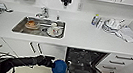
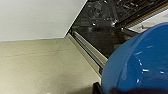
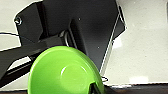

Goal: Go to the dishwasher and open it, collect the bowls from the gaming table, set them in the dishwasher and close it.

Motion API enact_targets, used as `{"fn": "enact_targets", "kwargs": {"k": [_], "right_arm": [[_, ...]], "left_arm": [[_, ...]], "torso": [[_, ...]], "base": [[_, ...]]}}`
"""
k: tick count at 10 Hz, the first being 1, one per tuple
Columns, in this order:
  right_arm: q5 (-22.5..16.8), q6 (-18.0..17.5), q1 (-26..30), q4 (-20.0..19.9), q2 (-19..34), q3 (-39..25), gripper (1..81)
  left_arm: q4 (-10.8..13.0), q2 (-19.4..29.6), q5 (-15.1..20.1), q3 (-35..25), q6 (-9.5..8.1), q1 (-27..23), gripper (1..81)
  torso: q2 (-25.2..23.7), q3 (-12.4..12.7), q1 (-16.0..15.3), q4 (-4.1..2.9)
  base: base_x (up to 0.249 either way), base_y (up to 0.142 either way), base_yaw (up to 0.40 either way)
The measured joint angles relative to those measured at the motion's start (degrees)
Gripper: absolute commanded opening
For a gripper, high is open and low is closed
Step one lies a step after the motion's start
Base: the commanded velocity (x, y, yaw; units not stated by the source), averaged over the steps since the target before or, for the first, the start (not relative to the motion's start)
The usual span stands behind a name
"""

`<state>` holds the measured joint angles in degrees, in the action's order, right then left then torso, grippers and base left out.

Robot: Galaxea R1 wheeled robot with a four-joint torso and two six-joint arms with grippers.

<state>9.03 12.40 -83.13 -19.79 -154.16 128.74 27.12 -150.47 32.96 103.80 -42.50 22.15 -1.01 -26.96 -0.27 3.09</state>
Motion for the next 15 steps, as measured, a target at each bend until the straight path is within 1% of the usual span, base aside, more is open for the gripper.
{"fn": "enact_targets", "kwargs": {"k": [1,3,4,5,7,9,11,14,15], "right_arm": [[-0.02,0.00,0.02,0.02,0.02,-0.02,1.0],[-0.05,0.00,0.24,0.02,-0.16,-0.13,1.0],[-0.05,0.00,0.50,0.05,-0.30,-0.18,1.0],[0.04,0.00,0.96,0.05,-0.37,-0.24,1.0],[0.02,0.02,0.91,0.06,-0.99,-0.11,1.0],[0.06,0.02,0.91,0.09,-1.66,0.37,1.0],[0.20,0.02,0.90,0.06,-1.93,0.69,1.0],[0.39,0.06,0.91,0.06,-2.12,0.74,1.0],[0.39,0.06,0.91,0.09,-2.26,0.77,1.0]], "left_arm": [[-0.01,-2.45,1.38,0.94,0.00,-1.27,1.0],[0.02,-7.55,4.00,3.63,-0.02,-2.84,1.0],[0.00,-9.95,5.51,4.96,-0.02,-3.35,1.0],[-0.01,-11.80,6.01,6.47,0.00,-5.06,1.0],[0.02,-14.88,7.00,11.22,-0.02,-8.16,1.0],[0.07,-18.77,8.33,14.36,0.00,-8.79,1.0],[0.07,-23.98,8.68,15.85,0.00,-8.90,1.0],[0.13,-28.26,9.18,16.70,0.00,-9.34,1.0],[0.29,-29.46,9.26,16.76,-0.44,-9.36,81.1]], "torso": [[0.00,-1.09,0.00,0.00],[0.02,-4.07,-0.02,0.00],[0.05,-4.43,-0.05,0.00],[0.05,-4.81,-0.05,0.00],[0.07,-4.74,-0.07,0.00],[0.07,-4.74,-0.09,0.00],[0.07,-4.77,-0.09,0.00],[0.07,-4.77,-0.09,0.00],[0.07,-4.77,-0.09,0.00]], "base": [[0.000,0.000,0.000],[0.000,0.000,0.000],[0.000,0.000,0.000],[0.000,0.000,0.000],[0.000,0.000,0.000],[0.000,0.000,0.000],[0.000,0.000,0.000],[0.000,0.000,0.000],[0.000,0.000,0.000]]}}
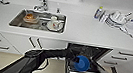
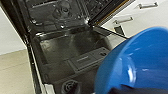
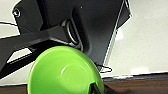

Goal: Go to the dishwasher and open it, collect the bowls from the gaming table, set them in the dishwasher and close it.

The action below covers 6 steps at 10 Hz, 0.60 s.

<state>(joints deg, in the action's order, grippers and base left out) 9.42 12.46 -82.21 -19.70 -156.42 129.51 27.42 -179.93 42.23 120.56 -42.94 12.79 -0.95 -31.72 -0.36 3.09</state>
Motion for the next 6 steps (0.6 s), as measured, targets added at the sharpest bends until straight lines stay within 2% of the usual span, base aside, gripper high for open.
{"fn": "enact_targets", "kwargs": {"k": [2,5,6], "right_arm": [[-0.02,0.11,-0.04,0.00,-0.12,0.00,1.0],[-0.02,0.07,0.02,-0.02,-0.04,-0.10,1.0],[-0.04,-0.04,0.18,-0.02,0.68,-1.23,1.0]], "left_arm": [[0.00,-1.27,-0.15,-0.15,0.09,0.00,81.1],[0.00,-0.13,0.05,-0.41,0.24,0.63,81.1],[0.00,1.57,0.27,-2.27,0.29,1.43,81.1]], "torso": [[0.00,0.00,0.00,0.00],[0.00,0.00,0.00,0.00],[0.00,0.02,0.00,0.00]], "base": [[0.000,0.000,0.000],[0.000,0.000,0.000],[0.000,0.000,0.000]]}}
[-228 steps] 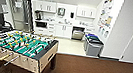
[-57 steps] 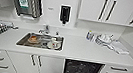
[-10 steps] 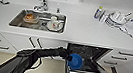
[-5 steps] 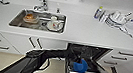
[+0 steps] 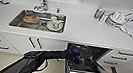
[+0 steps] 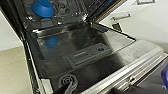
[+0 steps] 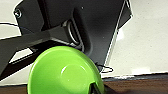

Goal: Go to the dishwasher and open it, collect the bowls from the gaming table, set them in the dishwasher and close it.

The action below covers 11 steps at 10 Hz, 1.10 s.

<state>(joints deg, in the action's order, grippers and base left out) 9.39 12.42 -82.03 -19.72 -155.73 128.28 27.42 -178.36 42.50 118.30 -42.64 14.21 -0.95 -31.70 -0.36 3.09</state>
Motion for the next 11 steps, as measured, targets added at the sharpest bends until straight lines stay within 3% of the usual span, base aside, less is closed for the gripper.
{"fn": "enact_targets", "kwargs": {"k": [2,5,8,11], "right_arm": [[-0.21,-0.02,1.83,-0.04,2.93,-3.89,1.0],[-0.22,-0.46,5.07,-0.20,10.29,-14.25,1.0],[-1.07,-2.83,10.56,-0.22,19.96,-24.21,1.0],[-1.56,-5.84,16.19,-0.22,25.92,-32.74,1.0]], "left_arm": [[0.34,5.92,0.56,-6.39,0.37,2.07,81.1],[2.18,18.60,0.26,-19.60,0.41,5.81,81.1],[5.27,31.59,-2.21,-28.14,0.39,16.82,81.1],[8.85,37.13,-9.73,-30.82,0.39,29.22,81.1]], "torso": [[0.00,-0.02,0.00,0.00],[0.00,-0.02,0.00,0.00],[0.00,-0.02,0.00,0.00],[0.00,-0.02,0.00,0.00]], "base": [[0.000,0.000,0.000],[0.000,0.000,0.000],[0.000,0.000,0.000],[0.000,0.000,0.000]]}}
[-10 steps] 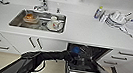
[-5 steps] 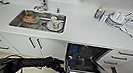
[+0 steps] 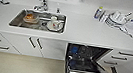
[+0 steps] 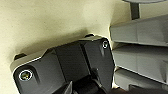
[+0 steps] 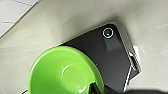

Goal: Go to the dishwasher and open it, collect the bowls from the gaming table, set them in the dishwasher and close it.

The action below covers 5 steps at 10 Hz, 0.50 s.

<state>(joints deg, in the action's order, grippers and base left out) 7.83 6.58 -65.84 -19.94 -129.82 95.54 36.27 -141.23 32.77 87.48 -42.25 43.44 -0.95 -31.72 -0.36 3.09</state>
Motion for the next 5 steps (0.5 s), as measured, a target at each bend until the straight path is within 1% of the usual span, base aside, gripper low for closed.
{"fn": "enact_targets", "kwargs": {"k": [1,2,3,5], "right_arm": [[-0.45,-1.29,1.93,0.02,1.46,-2.62,1.0],[-0.96,-2.73,4.11,0.02,2.41,-3.82,1.0],[-2.13,-4.85,7.22,0.02,3.46,-4.69,1.0],[-4.67,-8.27,10.75,0.02,5.56,-5.68,1.0]], "left_arm": [[1.29,1.60,-3.34,0.33,0.00,3.97,81.1],[2.26,2.39,-6.70,1.90,0.00,8.57,81.1],[2.78,2.52,-10.40,4.56,0.00,12.40,81.1],[3.94,3.50,-18.58,12.58,0.00,17.37,81.1]], "torso": [[0.00,0.00,0.02,0.00],[0.00,0.00,0.02,0.00],[0.00,0.00,0.02,0.00],[0.00,0.00,0.02,0.00]], "base": [[0.000,0.000,0.000],[0.000,0.000,0.000],[0.000,0.000,0.000],[0.000,0.000,0.000]]}}
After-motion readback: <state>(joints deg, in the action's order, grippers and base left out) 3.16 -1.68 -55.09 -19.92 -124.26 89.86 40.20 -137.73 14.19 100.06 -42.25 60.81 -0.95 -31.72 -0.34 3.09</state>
